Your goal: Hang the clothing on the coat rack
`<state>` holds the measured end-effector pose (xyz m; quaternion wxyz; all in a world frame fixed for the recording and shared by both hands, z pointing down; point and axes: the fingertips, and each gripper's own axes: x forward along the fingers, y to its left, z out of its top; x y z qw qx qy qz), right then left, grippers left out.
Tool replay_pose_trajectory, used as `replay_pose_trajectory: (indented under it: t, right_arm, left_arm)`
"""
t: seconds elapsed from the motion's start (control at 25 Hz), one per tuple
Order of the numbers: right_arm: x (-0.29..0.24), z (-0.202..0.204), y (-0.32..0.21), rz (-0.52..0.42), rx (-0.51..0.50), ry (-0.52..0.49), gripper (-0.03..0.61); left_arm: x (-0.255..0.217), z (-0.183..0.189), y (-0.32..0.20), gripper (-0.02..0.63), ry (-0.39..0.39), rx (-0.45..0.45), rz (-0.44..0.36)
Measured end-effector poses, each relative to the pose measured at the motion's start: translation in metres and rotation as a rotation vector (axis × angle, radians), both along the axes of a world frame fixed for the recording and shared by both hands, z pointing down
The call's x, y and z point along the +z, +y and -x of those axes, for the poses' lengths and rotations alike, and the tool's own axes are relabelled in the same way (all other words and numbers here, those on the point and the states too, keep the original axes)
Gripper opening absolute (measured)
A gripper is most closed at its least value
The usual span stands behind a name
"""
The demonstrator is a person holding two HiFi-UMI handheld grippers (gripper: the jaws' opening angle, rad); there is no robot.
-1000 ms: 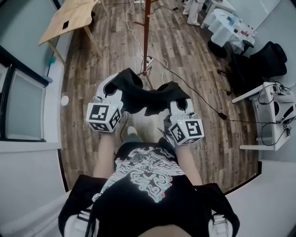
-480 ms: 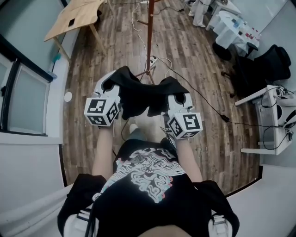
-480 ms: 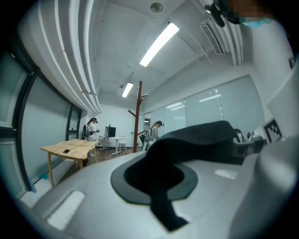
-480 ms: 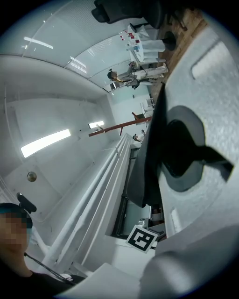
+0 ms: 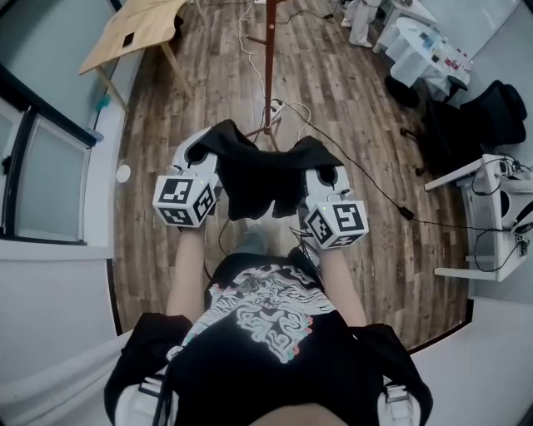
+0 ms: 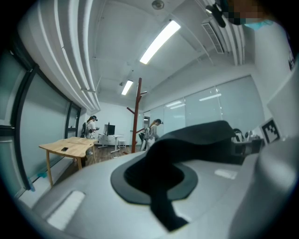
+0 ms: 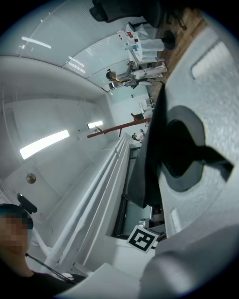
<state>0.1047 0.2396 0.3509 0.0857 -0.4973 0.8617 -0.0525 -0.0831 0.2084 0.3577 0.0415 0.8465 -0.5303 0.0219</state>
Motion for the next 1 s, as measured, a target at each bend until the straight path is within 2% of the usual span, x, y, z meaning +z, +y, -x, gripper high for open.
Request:
replay_pose_trajectory:
  t: [0.28, 0.52, 1.0]
  right_arm:
    - [0.006, -0.004, -0.039, 0.012, -0.001, 0.013, 0.002]
    - [0.014, 0.000, -0.097, 0.024, -0.001, 0.050, 0.002]
    - [0.018, 0.008, -0.202, 0.044, 0.042, 0.051, 0.002]
  left_arm:
    - [0.006, -0.005, -0.042, 0.009, 0.011, 0.000, 0.007]
    - [0.021, 0.002, -0.102, 0.009, 0.035, -0.012, 0.031]
    - [0.023, 0.013, -0.210, 0.009, 0.024, 0.029, 0.047]
